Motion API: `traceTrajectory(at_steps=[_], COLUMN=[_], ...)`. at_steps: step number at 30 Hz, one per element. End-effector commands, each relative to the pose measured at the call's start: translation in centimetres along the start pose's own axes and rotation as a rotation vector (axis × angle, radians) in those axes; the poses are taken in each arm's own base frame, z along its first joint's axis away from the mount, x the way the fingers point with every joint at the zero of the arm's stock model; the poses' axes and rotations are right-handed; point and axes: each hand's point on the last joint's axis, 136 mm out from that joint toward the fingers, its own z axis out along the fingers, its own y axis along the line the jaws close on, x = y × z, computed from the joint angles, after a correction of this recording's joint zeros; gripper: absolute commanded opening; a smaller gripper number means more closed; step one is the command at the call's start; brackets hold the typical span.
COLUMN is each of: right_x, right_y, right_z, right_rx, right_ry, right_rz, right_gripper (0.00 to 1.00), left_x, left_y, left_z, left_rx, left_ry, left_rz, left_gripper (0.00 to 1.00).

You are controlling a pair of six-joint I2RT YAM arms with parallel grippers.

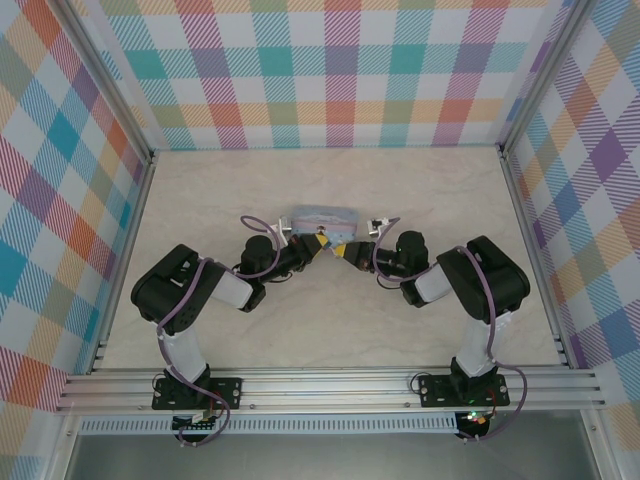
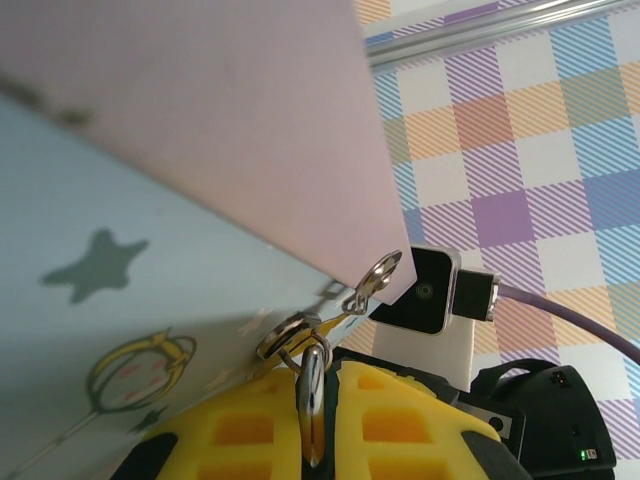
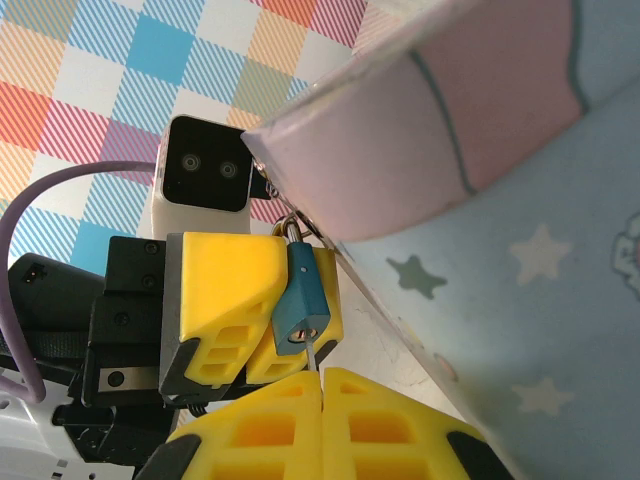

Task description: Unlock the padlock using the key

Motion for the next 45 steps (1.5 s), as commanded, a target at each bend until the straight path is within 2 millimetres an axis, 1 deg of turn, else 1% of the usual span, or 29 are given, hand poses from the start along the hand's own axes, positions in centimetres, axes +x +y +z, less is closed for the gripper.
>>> traceTrajectory(at_steps=[1,5,9,14,23,27,32,38,45], right_x=[-1.6,-1.0,-0.2,0.3,-1.0,-1.5,-1.8,-1.9,-0.7], right_y=[0.9,0.3,-0.4,-0.7,2.2,2.7,3.0,2.3,0.9], right_z=[-0.7,-0.9,-1.4,-1.9,-1.5,-1.1,0.0,0.3,-0.4], right_rx=[-0.004,0.006,0.025,0.03,-0.04,-0.044,-0.057,-0.03,0.012], right_ry=[-0.072,-0.068,-0.068,-0.073,-0.104,-0.115,-0.109,-0.106,-0.097], right_rz=[-0.069,-0.051,-0.032,-0.021,-0.042,-0.044,-0.045,-0.035,-0.011], right_gripper=[0.02,0.01,0.01,0.01,0.01,0.02,0.02,0.02,0.02], left_x=[0.7,-0.1,-1.4,-2.7,-2.8,-2.6,-2.4,-2.4,-2.4], left_y=[-2.2,-2.3,-2.5,-2.5,-2.2,-2.5,-3.0,-3.0,-3.0], left_z=[0.2,0.5,0.7,1.0,0.7,0.5,0.5,0.6,0.6], left_rx=[0.082,0.08,0.079,0.068,0.053,0.057,0.069,0.075,0.078], left_ry=[0.069,0.04,-0.023,-0.074,-0.092,-0.087,-0.08,-0.08,-0.079], left_rz=[0.07,0.064,0.056,0.057,0.053,0.044,0.041,0.036,0.035], left_gripper=[0.0,0.0,0.0,0.0,0.0,0.0,0.0,0.0,0.0])
